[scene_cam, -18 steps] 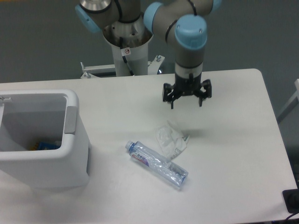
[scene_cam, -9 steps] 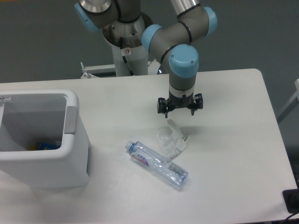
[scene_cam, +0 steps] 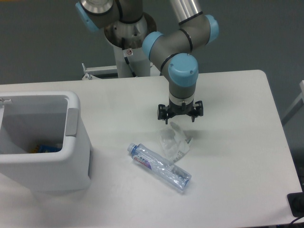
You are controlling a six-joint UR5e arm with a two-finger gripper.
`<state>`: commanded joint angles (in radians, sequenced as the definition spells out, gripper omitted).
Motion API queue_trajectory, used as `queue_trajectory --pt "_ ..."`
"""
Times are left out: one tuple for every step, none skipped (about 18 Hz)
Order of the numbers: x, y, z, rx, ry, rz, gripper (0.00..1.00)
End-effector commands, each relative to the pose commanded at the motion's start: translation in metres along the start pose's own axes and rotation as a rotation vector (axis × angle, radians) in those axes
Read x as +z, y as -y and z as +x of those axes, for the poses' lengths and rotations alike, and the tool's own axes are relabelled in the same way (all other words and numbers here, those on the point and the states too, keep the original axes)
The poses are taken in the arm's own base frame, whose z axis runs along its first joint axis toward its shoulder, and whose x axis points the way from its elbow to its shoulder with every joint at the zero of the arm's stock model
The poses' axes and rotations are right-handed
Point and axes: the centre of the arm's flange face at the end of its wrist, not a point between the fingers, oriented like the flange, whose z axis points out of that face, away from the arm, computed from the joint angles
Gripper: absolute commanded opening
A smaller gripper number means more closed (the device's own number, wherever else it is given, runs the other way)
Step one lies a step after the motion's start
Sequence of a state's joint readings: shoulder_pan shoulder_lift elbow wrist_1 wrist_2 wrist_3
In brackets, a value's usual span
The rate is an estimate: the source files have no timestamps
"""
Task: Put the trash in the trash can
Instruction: 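Lower the gripper onto the plastic bag and close on it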
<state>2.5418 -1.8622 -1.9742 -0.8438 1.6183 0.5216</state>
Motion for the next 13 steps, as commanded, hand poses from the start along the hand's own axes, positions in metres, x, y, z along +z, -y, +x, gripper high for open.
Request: queue_trajectory --pt "0.001 0.002 -0.001 0.0 0.005 -0.001 1.0" --pt "0.002 0.003 -0.002 0.0 0.005 -0.003 0.96" --pt "0.002 0.003 -0.003 0.0 0.008 0.002 0.82" --pt "0.001 0.004 -0.003 0.0 0.01 0.005 0.68" --pt "0.001 0.004 -0.003 -0.001 0.011 0.008 0.54" --pt "0.0 0.004 -0.003 -0.001 0.012 0.009 0.39" --pt "-0.001 0.005 -0.003 -0.002 0.013 0.01 0.25" --pt "-0.003 0.006 -0.004 -0.001 0.015 0.014 0.06" --pt "-0.004 0.006 -0.005 -0.003 0.017 0.017 0.0" --pt "-0.006 0.006 -0.005 -0.003 0.019 0.021 0.0" --pt "-0.008 0.006 -0.006 -0.005 0.021 0.023 0.0" --pt "-0.01 0.006 -0.008 -0.006 0.023 0.027 0.0" --pt "-0.012 0.007 -0.008 -0.007 0.026 0.029 0.0"
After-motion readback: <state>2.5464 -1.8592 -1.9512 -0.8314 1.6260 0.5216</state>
